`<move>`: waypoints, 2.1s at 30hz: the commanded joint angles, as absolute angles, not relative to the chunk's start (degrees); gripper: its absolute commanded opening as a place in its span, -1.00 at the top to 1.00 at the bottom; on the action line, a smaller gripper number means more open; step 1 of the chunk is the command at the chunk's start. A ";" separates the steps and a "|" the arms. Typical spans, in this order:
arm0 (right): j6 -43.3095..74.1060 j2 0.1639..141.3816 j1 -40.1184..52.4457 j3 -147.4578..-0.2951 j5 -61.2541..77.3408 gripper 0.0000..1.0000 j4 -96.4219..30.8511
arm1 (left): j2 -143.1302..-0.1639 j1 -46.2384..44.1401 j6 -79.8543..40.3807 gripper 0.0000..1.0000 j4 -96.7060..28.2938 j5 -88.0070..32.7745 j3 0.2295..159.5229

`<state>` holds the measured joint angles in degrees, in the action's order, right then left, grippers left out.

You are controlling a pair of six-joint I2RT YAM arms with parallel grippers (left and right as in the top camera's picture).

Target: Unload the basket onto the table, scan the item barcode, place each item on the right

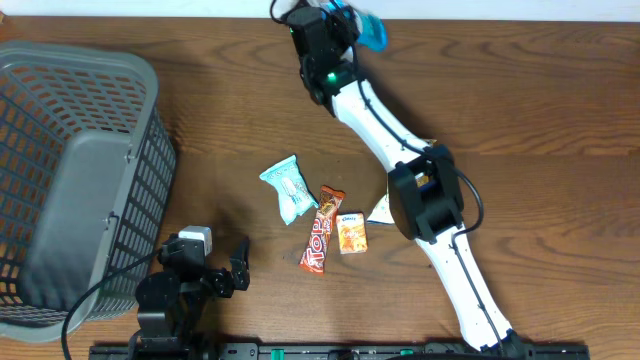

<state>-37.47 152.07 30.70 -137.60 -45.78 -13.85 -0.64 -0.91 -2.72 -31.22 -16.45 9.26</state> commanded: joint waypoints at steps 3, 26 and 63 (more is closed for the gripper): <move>-24.08 141.40 23.03 -139.92 -55.94 0.97 -31.83 | -0.56 -0.71 -2.15 -0.99 -31.88 -17.15 8.67; -7.99 141.25 -20.91 -117.23 -58.41 0.97 -48.58 | -0.56 -0.71 -2.15 -0.99 -31.88 -17.12 8.67; -7.66 130.58 -17.41 -115.39 -31.40 -0.99 -43.22 | -0.56 -0.71 -2.17 -0.99 -31.88 -17.15 8.67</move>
<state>-10.26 139.22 -22.92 -115.24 -42.22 -43.40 -0.64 -0.91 -2.72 -31.20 -16.45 9.26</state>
